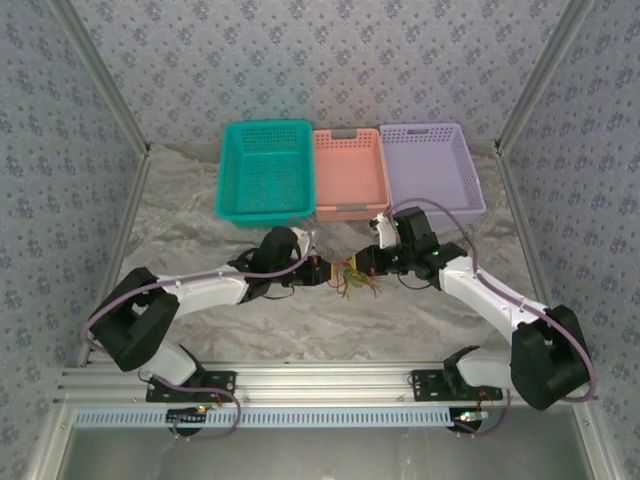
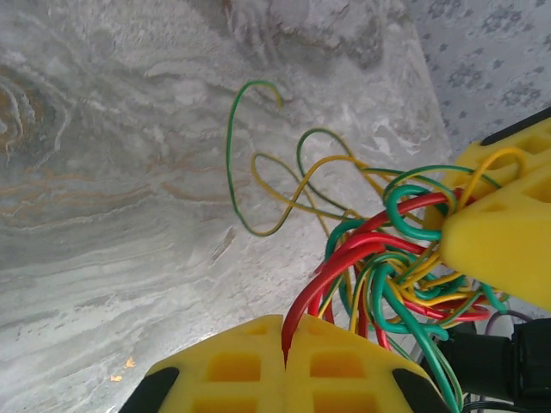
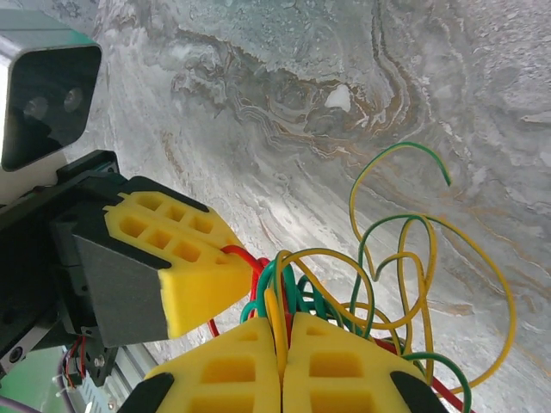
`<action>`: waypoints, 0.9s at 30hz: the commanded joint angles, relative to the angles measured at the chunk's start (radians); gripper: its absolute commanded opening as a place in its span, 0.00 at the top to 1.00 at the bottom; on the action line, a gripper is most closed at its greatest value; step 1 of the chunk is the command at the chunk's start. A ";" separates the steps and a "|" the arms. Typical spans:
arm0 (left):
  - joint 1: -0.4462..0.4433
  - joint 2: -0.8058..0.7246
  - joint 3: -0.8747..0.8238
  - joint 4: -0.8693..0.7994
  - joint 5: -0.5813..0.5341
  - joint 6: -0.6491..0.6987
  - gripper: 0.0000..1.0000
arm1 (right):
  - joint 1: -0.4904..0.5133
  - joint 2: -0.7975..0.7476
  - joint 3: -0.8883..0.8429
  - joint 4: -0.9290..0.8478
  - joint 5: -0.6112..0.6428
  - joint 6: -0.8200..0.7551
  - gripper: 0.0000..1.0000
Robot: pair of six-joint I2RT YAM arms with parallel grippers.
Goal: Untangle the cables
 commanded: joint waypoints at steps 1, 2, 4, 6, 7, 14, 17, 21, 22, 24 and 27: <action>-0.001 -0.090 -0.013 -0.012 -0.036 0.007 1.00 | -0.010 -0.033 -0.006 -0.014 -0.023 0.013 1.00; 0.001 -0.110 -0.011 -0.041 -0.055 0.012 1.00 | -0.010 -0.037 -0.005 -0.028 -0.002 0.013 1.00; 0.003 -0.155 -0.009 -0.103 -0.101 0.018 1.00 | -0.016 -0.041 0.004 -0.070 0.059 0.014 1.00; 0.009 -0.210 -0.012 -0.168 -0.159 0.019 1.00 | -0.023 -0.041 0.012 -0.113 0.122 0.020 1.00; 0.013 -0.246 -0.016 -0.204 -0.198 0.019 1.00 | -0.031 -0.043 0.013 -0.129 0.147 0.026 1.00; 0.068 -0.525 -0.103 -0.300 -0.403 -0.025 1.00 | -0.060 -0.082 -0.017 -0.176 0.243 0.070 0.99; 0.099 -0.620 -0.117 -0.348 -0.439 -0.037 1.00 | -0.060 -0.087 -0.019 -0.198 0.291 0.074 1.00; 0.137 -0.704 -0.113 -0.409 -0.456 -0.043 1.00 | -0.067 -0.081 -0.020 -0.216 0.326 0.078 0.98; 0.146 -0.714 -0.104 -0.431 -0.457 -0.039 1.00 | -0.070 -0.082 -0.025 -0.212 0.324 0.079 0.98; 0.156 -0.716 -0.091 -0.459 -0.454 -0.029 1.00 | -0.070 -0.084 -0.029 -0.204 0.326 0.082 0.96; 0.162 -0.712 -0.077 -0.492 -0.464 -0.016 1.00 | -0.070 -0.086 -0.030 -0.204 0.327 0.079 0.93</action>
